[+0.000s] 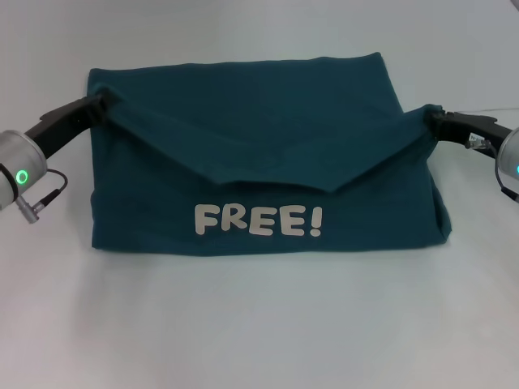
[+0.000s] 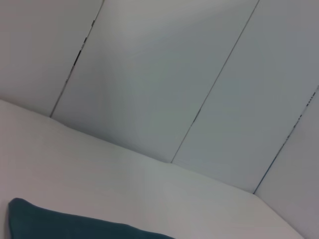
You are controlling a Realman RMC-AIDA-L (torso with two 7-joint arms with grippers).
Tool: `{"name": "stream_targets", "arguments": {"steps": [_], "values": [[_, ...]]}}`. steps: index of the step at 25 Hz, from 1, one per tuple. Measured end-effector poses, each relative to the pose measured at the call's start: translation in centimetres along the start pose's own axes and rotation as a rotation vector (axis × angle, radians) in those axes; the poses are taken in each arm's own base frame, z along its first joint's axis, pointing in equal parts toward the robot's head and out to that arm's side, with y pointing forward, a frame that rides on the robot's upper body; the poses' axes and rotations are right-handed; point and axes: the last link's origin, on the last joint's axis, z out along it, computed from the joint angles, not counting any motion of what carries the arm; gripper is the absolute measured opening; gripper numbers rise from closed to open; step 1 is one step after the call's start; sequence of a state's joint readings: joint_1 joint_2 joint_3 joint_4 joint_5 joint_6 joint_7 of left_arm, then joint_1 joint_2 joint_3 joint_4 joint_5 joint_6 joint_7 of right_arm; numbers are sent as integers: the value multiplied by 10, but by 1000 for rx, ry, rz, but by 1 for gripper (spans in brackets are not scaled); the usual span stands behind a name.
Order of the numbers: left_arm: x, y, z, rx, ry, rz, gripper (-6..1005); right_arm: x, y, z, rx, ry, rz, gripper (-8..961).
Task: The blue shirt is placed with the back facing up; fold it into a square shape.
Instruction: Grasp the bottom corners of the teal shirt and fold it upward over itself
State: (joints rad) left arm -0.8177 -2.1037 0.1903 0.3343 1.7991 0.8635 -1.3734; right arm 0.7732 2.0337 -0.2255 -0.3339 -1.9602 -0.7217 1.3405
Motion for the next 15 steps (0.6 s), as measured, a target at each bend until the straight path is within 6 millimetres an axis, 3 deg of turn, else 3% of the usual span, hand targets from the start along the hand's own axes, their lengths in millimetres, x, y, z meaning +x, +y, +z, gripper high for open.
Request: {"name": "stream_targets", "arguments": {"steps": [15], "values": [[-19,5,2,21,-32,3,49,8,5,3,10,21,-2,38]]}}
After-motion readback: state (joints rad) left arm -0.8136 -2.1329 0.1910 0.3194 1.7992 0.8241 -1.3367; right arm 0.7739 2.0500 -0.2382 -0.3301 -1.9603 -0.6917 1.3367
